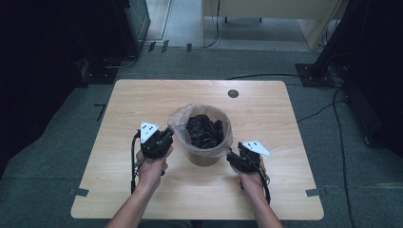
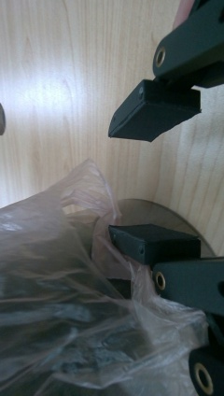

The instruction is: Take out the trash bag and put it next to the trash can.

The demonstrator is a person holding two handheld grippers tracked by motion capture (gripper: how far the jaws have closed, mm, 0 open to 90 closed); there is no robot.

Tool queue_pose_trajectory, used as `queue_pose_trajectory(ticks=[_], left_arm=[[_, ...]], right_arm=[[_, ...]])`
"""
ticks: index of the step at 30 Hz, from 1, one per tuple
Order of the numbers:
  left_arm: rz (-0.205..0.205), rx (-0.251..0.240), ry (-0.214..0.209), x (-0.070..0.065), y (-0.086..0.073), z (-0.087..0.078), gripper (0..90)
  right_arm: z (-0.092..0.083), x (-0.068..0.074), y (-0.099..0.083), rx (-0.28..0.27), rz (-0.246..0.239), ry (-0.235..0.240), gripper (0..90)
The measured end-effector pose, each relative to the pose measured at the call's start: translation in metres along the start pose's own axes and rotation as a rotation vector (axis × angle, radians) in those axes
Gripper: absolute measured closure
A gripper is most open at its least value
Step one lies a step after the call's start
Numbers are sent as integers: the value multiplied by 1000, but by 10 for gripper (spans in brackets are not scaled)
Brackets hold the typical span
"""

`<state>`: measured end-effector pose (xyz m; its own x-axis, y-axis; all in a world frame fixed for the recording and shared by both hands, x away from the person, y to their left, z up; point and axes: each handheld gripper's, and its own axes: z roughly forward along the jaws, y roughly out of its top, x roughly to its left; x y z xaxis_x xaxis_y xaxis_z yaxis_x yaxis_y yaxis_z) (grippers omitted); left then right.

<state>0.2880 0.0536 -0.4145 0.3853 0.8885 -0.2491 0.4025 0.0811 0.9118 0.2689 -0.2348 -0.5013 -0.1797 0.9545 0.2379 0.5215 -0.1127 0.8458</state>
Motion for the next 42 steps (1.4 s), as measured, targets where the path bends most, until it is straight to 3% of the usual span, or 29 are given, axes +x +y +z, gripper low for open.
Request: queue_pose_trajectory(ticks=[4, 5, 6, 9, 12, 13, 14, 15, 16, 17, 18, 19, 20, 21, 24, 25, 27, 30, 31, 36, 37, 38, 39, 42], left_arm=[[-8, -33, -43, -13, 12, -5, 899], [4, -37, -70, -21, 17, -5, 899], [4, -37, -70, -21, 17, -5, 899], [30, -28, -125, -35, 21, -2, 898], [51, 2, -201, -52, 17, 2, 897], [66, 28, -254, -63, 13, 5, 897], [66, 28, -254, -63, 13, 5, 897], [75, 38, -278, -68, 11, 7, 897], [79, 49, -303, -72, 9, 7, 897], [87, 67, -366, -78, 6, 8, 899], [87, 67, -366, -78, 6, 8, 900], [97, 75, -398, -80, 4, 7, 900], [120, 78, -428, -82, 3, 5, 900], [182, 71, -463, -84, 1, -1, 897], [198, 56, -458, -81, 1, -6, 802], [176, 33, -455, -71, 3, -12, 757], [164, 22, -443, -65, 4, -15, 678], [137, -5, -395, -50, 7, -21, 645], [128, -15, -361, -43, 9, -23, 636], [109, -17, -309, -37, 11, -21, 638], [103, -11, -288, -36, 12, -18, 636], [103, -11, -288, -36, 12, -18, 636], [98, -8, -281, -36, 12, -16, 637], [91, 5, -264, -37, 13, -10, 638]], right_arm=[[-1, 3, 2, -27, 12, 6, 497], [0, 4, 3, -34, 12, 20, 551], [0, 4, 3, -34, 12, 20, 551], [2, 8, 4, -38, 14, 28, 632], [4, 11, 6, -47, 10, 35, 711], [5, 12, 8, -54, 16, 53, 776], [5, 12, 8, -54, 16, 53, 776], [5, 14, 11, -62, 17, 66, 832], [5, 14, 11, -62, 17, 66, 832], [3, 15, 15, -71, 13, 79, 867], [3, 15, 15, -71, 13, 79, 867], [0, 15, 20, -96, -1, 77, 882], [0, 15, 20, -96, -1, 77, 882], [-5, 15, 27, -120, -7, 81, 900], [-10, 15, 35, -135, -20, 82, 900], [-15, 14, 43, -151, -34, 80, 900], [-20, 13, 49, -166, -36, 78, 897], [-25, 11, 53, -177, -36, 80, 899], [-28, 9, 57, -182, -43, 81, 900], [-34, 13, 70, -209, -58, 91, 900], [-37, 20, 79, -224, -71, 98, 900], [-37, 20, 79, -224, -71, 98, 900], [-37, 30, 89, -238, -88, 105, 900], [-36, 43, 98, -245, -109, 119, 900]])
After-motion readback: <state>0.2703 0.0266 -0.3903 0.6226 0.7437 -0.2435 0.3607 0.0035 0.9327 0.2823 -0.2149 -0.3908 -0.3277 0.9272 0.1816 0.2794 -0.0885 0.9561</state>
